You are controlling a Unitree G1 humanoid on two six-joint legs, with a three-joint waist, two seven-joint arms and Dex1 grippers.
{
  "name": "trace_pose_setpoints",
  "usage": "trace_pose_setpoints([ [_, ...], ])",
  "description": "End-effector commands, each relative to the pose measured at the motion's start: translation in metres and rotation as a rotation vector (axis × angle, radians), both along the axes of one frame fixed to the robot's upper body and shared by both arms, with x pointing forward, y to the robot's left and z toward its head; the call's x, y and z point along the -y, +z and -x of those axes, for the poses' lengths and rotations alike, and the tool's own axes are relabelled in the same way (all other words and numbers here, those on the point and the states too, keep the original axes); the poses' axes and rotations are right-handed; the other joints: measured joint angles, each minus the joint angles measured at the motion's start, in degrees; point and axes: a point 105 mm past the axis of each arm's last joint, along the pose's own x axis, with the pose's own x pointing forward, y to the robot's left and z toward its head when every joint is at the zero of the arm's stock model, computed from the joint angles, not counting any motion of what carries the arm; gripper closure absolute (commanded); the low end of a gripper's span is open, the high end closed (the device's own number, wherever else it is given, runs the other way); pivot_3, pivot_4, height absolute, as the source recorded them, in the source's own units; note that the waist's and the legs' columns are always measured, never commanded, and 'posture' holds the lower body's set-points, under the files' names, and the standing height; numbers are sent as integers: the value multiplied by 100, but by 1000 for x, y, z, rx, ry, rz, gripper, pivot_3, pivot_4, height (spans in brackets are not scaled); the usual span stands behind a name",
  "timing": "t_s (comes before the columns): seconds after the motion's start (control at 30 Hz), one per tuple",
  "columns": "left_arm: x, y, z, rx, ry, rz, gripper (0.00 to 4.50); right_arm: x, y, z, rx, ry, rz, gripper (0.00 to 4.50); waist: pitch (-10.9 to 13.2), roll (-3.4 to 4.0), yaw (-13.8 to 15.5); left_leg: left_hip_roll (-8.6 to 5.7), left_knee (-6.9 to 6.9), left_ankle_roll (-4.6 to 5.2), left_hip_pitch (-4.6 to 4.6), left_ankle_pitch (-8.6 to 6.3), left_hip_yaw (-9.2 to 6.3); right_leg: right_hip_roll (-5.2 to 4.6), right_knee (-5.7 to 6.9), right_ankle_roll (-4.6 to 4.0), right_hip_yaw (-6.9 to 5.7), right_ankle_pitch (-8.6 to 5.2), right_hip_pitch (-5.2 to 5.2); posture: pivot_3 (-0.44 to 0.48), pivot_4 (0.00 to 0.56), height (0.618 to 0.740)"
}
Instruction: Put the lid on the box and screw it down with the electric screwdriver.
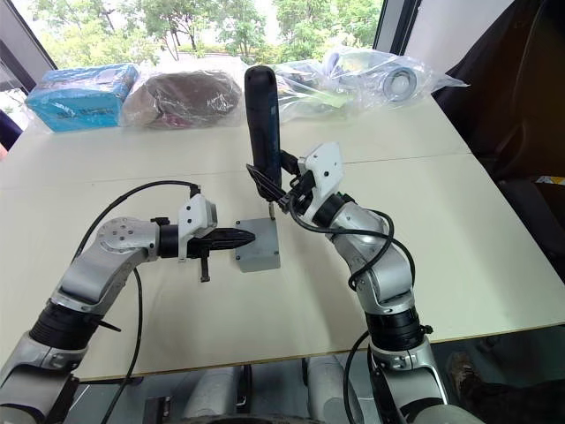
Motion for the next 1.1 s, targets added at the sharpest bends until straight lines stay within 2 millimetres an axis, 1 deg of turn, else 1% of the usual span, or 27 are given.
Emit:
trace_pose_setpoints([
  [0.03, -3, -8, -1, -20, 11, -29, 4500, 1, 12, 6, 83, -1, -15, 2623, 0, 0, 0, 0, 0, 0, 0, 0, 0, 0, 0, 0, 0, 0, 0, 0, 150, 740],
  [0.2, -3, -9, 0, -22, 11, -31, 4500, 1, 7, 4, 88, -6, -5, 2623, 0, -1, 0, 0, 0, 0, 2, 0, 0, 0, 0, 0, 0, 0, 2, 0, 150, 740],
  [0.4, -3, -9, 0, -25, 12, -32, 4500, 1, -5, 4, 83, -4, 32, 2623, -1, -1, 0, 0, 0, 0, 6, 0, 0, 0, 0, 0, 0, 0, 6, 0, 150, 740],
  [0.47, -3, -10, 1, -26, 13, -33, 4500, 1, -14, 3, 58, -6, 56, 2623, -1, -1, 0, 0, 0, 0, 14, 0, 0, 0, 0, -1, 0, -1, 14, 0, 150, 740],
  [0.53, -3, -11, 1, -28, 13, -34, 4500, 3, -25, 0, -6, -23, 58, 2623, -2, -2, 0, 0, -1, 0, 29, 0, 0, 0, -3, -1, 0, -2, 29, 0, 150, 740],
  [0.6, -3, -11, 2, -29, 13, -35, 4500, 4, -31, -2, -34, -34, 65, 2623, -7, -8, -2, 0, -8, 0, 73, -1, 1, 0, -10, -11, 1, -13, 70, 0, 150, 740],
  [0.63, -3, -13, 2, -31, 14, -37, 4500, 5, -37, -5, -62, -54, 74, 2623, -12, -13, -3, 0, -10, 0, 82, -1, 1, 0, -10, -15, 1, -18, 79, 0, 150, 740],
  [0.73, -3, -15, 3, -41, 12, -36, 4500, 11, -54, -12, -137, -112, 86, 2623, -38, -21, -1, 0, -10, 0, 86, -1, 0, 0, -10, -17, 2, -19, 83, 0, 150, 740],
  [0.9, -3, -17, 2, -45, 13, -40, 4500, 15, -70, -12, -175, -140, 145, 2623, -88, -27, 1, 0, -10, 0, 93, -1, 1, 0, -11, -18, 3, -21, 91, 0, 150, 740],
  [0.97, -3, -19, 2, -48, 14, -43, 4500, 14, -77, -10, -196, -142, 168, 2623, -111, -34, 1, 0, -10, 0, 98, -1, 0, 0, -11, 1, 3, -34, 95, 0, 150, 740],
  [1.1, -3, -22, 1, -49, 15, -57, 4500, 12, -85, -9, -218, -145, 212, 2623, -168, -35, 1, 1, -10, 0, 111, -1, 0, -1, -14, -11, 3, -44, 110, 0, 150, 740],
])
